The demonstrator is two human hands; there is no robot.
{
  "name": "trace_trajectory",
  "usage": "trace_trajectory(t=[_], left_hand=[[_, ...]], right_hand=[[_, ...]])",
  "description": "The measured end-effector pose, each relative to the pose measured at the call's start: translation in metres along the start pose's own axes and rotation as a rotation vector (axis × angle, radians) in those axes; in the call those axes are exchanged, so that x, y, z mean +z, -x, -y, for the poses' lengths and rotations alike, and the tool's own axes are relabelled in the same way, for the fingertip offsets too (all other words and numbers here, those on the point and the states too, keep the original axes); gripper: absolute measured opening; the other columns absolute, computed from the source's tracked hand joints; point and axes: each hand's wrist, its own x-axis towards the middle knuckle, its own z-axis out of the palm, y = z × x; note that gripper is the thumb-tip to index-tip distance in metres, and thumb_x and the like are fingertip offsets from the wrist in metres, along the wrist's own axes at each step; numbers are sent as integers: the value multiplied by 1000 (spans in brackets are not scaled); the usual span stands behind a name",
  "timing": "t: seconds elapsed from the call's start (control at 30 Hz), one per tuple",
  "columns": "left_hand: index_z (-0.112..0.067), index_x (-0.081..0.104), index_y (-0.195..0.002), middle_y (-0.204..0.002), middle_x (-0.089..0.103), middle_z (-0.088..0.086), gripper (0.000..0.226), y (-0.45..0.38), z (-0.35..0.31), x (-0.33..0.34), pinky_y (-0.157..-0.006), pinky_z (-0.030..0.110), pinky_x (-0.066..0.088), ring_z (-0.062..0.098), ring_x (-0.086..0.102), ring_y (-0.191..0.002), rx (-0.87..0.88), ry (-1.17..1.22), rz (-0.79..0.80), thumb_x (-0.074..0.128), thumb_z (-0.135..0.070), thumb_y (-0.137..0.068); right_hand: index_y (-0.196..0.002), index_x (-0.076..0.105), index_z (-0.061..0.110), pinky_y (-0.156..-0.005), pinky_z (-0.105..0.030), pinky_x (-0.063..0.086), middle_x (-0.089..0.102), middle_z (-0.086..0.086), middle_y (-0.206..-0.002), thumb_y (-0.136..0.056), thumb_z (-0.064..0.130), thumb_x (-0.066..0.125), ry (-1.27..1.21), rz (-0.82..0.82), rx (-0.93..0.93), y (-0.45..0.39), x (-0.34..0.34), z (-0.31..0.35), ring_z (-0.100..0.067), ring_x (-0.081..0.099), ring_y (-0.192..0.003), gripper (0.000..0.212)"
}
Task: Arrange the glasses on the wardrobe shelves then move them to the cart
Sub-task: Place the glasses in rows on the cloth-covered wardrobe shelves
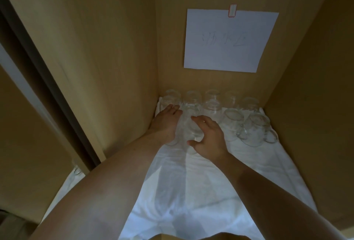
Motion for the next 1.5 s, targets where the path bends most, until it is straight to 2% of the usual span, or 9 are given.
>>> trace_trajectory(t=[0.37,0.57,0.77,0.87,0.97,1.13,1.3,1.5], left_hand=[[-12,25,-158,-168,17,7,88,2,1,0,-124,33,15,26,11,-156,31,0,-19,71,-5,-84],[-13,15,-161,-170,8,5,85,5,-4,-6,-126,37,13,24,4,-157,7,-20,13,65,-10,-93],[-17,12,-161,-170,4,8,91,13,-12,-12,-125,44,15,29,2,-157,-37,-73,9,68,-13,-90],[-19,15,-160,-169,7,8,88,18,-16,-18,-125,48,12,32,4,-156,-44,-121,-9,67,-20,-90],[-20,17,-160,-168,12,8,85,27,-18,-28,-124,48,16,33,9,-155,-59,-97,-8,64,-23,-88],[-21,19,-159,-167,13,6,85,49,-32,-49,-124,46,17,31,6,-155,-102,-26,-22,62,-17,-86],[-17,24,-157,-159,27,6,87,82,-59,-63,-119,47,28,31,21,-149,-128,0,-113,64,-13,-80],[-20,15,-161,-165,21,6,93,128,-88,-71,-118,50,30,31,15,-152,-144,-2,-142,66,-38,-85]], right_hand=[[-142,55,26,-104,-37,46,54,5,-143,-67,32,91,63,100,77,-13,-3,11,-23,57,-124,84],[-150,43,26,-108,-30,38,45,3,-152,-74,31,88,103,208,153,-15,-10,25,-22,50,-132,88],[-160,25,31,-115,-40,37,24,-10,-165,-80,39,83,163,276,265,-13,-19,37,-31,36,-146,99],[-160,24,28,-111,-42,43,29,-12,-162,-78,40,83,142,211,334,-10,-30,42,-33,43,-140,101],[-159,26,27,-111,-42,43,30,-12,-160,-79,41,82,139,201,364,-1,-41,46,-32,42,-141,98],[-159,26,26,-113,-41,41,29,-12,-161,-82,45,79,169,215,351,18,-61,56,-33,39,-142,96],[-159,25,27,-111,-42,40,29,-10,-161,-83,46,76,202,226,298,42,-83,67,-34,38,-142,93],[-158,25,28,-113,-43,35,29,-10,-161,-85,49,73,235,245,236,79,-110,83,-34,35,-143,90]])
